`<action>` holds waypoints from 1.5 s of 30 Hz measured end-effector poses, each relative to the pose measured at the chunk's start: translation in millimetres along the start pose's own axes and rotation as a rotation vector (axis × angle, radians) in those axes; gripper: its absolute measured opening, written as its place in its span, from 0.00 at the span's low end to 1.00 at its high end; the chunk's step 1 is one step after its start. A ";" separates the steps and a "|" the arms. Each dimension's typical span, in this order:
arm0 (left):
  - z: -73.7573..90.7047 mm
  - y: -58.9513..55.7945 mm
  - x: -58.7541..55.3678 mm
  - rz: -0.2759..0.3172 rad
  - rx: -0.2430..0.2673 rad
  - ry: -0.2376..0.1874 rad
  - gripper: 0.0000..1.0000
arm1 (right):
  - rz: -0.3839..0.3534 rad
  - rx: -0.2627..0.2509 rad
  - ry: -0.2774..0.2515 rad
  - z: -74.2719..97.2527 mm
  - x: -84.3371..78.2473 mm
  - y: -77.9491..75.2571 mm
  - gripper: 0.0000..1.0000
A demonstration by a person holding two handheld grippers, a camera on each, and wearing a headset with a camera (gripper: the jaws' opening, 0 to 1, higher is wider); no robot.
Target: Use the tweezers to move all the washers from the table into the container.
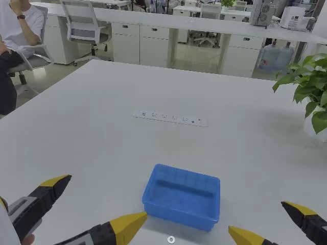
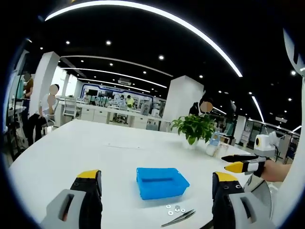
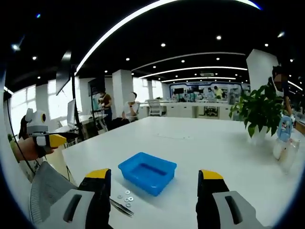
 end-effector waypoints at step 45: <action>2.8 2.4 0.2 0.004 0.013 0.021 0.96 | 0.008 0.037 0.019 -8.3 -3.9 6.7 0.71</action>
Point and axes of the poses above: the centre of the closed fingertips' face, and the gripper's own axes: z roughly backward along the fingers, y roughly to its left, x roughly out of its top, the point moved 7 cm from there along z, roughly backward along the fingers, and after that the axes turned 9 degrees about -z, right-handed, at the moved point
